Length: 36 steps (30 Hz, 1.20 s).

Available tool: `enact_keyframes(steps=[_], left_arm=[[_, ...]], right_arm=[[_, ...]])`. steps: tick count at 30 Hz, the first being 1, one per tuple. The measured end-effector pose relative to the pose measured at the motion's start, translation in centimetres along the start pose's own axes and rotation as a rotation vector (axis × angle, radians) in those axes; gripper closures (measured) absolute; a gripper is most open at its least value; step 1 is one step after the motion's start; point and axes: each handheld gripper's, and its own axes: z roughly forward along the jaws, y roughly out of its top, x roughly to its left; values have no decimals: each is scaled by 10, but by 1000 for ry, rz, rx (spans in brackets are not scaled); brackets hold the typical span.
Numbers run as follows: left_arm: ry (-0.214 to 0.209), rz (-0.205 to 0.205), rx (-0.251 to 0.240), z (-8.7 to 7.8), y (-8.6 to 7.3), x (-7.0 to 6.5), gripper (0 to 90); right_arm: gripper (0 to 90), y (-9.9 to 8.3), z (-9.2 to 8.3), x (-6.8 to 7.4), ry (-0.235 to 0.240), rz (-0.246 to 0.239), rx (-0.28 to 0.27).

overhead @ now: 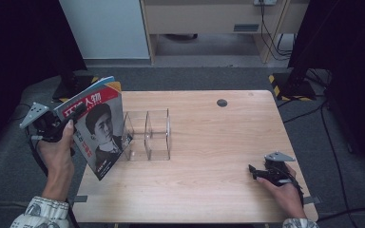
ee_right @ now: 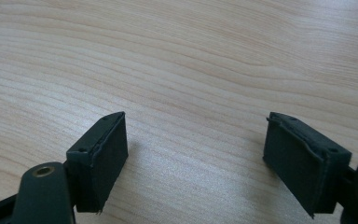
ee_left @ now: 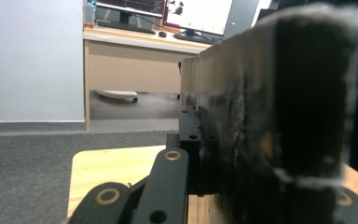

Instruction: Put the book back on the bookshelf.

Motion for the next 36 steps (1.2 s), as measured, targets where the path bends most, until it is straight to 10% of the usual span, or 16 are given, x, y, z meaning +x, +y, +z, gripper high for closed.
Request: enact_keyframes(steps=[15,36], left_arm=[[36,112,-6,11,-10,-4,866],[0,27,-119,8,-30,8,866]], right_arm=[[218,0,0,0,0,0,0],[218,-1,0,0,-4,-2,-4]])
